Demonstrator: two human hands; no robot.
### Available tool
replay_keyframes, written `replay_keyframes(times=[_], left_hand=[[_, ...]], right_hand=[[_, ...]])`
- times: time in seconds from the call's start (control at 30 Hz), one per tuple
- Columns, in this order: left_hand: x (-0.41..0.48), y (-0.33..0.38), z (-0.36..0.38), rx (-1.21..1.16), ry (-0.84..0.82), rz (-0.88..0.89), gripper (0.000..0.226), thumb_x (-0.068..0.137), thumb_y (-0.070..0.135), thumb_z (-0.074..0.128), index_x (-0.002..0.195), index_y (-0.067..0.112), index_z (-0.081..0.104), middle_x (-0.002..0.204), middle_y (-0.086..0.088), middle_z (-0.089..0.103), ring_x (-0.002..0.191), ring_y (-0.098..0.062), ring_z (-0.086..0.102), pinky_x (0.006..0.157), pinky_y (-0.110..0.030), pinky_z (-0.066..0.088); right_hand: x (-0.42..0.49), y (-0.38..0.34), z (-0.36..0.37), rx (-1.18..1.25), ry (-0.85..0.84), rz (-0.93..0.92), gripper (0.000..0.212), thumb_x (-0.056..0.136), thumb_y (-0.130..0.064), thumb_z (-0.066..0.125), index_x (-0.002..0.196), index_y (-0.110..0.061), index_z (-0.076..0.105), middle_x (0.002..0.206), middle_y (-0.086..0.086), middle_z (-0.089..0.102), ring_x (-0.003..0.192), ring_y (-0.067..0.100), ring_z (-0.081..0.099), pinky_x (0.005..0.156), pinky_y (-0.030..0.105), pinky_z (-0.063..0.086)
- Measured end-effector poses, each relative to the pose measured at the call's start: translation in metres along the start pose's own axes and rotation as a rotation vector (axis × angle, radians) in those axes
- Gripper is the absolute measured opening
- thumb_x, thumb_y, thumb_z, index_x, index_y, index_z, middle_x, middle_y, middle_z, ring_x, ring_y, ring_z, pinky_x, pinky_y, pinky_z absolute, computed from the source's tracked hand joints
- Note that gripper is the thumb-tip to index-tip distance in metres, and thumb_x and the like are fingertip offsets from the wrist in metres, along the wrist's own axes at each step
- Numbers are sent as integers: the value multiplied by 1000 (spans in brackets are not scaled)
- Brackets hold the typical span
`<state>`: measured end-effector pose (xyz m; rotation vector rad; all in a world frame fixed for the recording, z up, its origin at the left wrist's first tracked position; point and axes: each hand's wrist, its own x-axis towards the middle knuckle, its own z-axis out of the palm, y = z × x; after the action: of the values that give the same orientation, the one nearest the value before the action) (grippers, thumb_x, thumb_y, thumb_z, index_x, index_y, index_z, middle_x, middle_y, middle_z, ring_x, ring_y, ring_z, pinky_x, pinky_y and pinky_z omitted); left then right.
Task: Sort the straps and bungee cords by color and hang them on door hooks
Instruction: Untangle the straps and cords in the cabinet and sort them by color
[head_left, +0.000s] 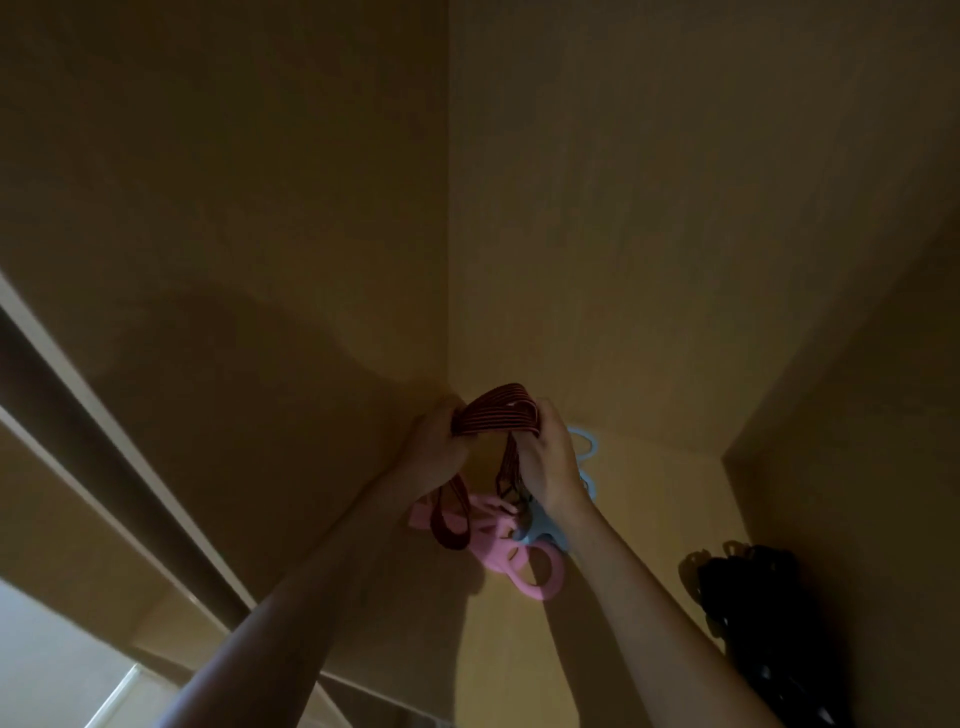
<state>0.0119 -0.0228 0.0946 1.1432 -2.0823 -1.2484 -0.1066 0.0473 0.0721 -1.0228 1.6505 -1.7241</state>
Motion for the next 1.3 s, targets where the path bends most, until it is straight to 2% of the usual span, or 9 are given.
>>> replay_keyframes(times=[0.13,0.27,0.33,0.5,0.67,0.8,1.0,1.1,1.3], left_hand=[[-5,1,5,51,-99,15,18,89,12,54,106,6,58,89,-11,63,79,-18,57,61,-25,40],[-7,19,4,-25,-69,67,20,83,2,58,102,9,57,82,-2,58,74,-15,54,56,-15,37],[-7,25,0,-46,-43,86,13,83,1,56,90,10,53,75,0,55,70,-13,51,53,-14,35],[-7,33,1,-237,-48,38,19,82,-5,50,76,12,45,68,1,46,63,-11,43,59,-24,33],[-10,41,13,-457,-71,-94,22,64,-4,48,81,10,50,73,-8,53,66,-22,52,61,-31,43],[-11,48,22,-535,-105,-152,34,57,3,47,88,16,52,76,-5,53,67,-20,52,58,-30,41],[-12,50,38,-460,-132,-88,28,76,-8,45,97,8,53,75,-1,55,65,-14,54,56,-22,43],[-6,39,43,-401,-233,-33,20,81,-4,50,91,12,55,76,0,58,71,-14,56,61,-20,43],[11,-14,56,-172,-274,-125,6,75,17,58,75,21,54,77,-5,59,74,-24,60,65,-35,48]], right_hand=[[1,-24,0,135,-44,-7,31,88,21,34,88,-7,48,77,5,51,60,-4,55,60,12,46],[4,-20,-3,-430,-93,-39,17,90,1,47,99,-7,60,88,4,63,83,17,60,74,28,45],[1,-17,-10,-564,-114,-44,12,91,-12,53,94,-7,63,82,3,66,77,18,62,68,30,44],[-20,-18,-28,-163,-260,177,13,85,-7,61,73,-13,64,57,2,61,51,19,59,60,41,48],[-42,-7,-25,-221,-413,171,30,73,-18,81,95,-23,61,73,-17,66,69,-5,62,62,11,44],[-55,8,-15,-259,-258,162,31,70,-13,81,82,-27,56,65,-17,61,64,-6,58,57,9,41],[-70,12,-23,-118,-145,262,28,80,7,59,74,-20,55,52,-11,60,48,0,56,50,17,42],[-77,12,-40,-119,-100,316,20,82,1,54,86,-18,60,62,9,64,49,11,58,46,22,44],[-93,27,-100,-369,129,460,5,85,-15,57,84,-12,61,51,-2,59,45,21,61,46,25,46]])
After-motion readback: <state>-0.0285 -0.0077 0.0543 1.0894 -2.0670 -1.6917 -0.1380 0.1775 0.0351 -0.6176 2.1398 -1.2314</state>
